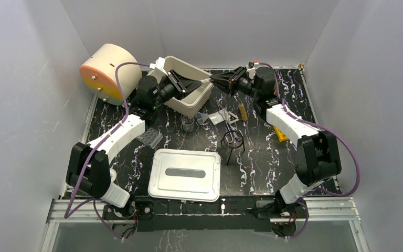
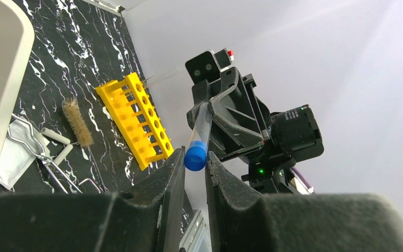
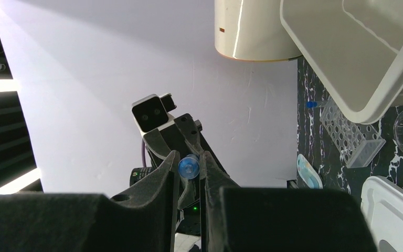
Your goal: Organize the chemistry lab equipment
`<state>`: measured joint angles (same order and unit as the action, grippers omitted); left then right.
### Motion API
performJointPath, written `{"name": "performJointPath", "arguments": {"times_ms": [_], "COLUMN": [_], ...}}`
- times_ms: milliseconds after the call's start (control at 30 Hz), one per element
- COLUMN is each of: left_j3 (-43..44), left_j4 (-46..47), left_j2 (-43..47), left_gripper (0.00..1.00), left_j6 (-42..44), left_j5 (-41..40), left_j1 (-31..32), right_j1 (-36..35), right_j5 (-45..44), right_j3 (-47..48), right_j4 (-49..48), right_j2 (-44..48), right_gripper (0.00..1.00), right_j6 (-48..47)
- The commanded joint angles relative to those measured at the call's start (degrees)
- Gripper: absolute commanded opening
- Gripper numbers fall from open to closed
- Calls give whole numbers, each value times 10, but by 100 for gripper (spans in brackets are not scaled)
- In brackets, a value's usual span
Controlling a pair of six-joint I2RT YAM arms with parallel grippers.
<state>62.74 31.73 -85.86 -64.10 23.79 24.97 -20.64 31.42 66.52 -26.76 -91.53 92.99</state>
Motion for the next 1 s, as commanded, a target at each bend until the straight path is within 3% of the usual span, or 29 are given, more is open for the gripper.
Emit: {"name": "performJointPath", "arguments": {"times_ms": [0, 133, 300, 467, 733, 800, 967], "left_j3": [30, 25, 21, 18, 10, 14, 62], "left_j4": [32, 34, 41, 45, 48, 25, -141], "left_j2": [8, 12, 11, 14, 17, 21, 36], "left_gripper": [17, 12, 22, 24, 0, 0, 0], "left_j6": [17, 17, 9, 9, 7, 10, 98], "left_j5": [11, 8, 9, 10, 10, 7, -6], "left_j1": [3, 3, 3, 3, 3, 3, -5], "right_j1": [-2, -4, -6, -6, -8, -8, -6], "right_j5": [-1, 0, 4, 6, 7, 10, 5], "right_j3": [-4, -1, -7, -9, -14, -11, 17], "right_j4": [-9, 5, 9, 9, 12, 11, 92], "right_j2": [31, 34, 36, 37, 40, 39, 41], "right_gripper": [21, 21, 21, 21, 21, 28, 61], "right_j6": [-7, -16, -17, -19, -19, -25, -113]}}
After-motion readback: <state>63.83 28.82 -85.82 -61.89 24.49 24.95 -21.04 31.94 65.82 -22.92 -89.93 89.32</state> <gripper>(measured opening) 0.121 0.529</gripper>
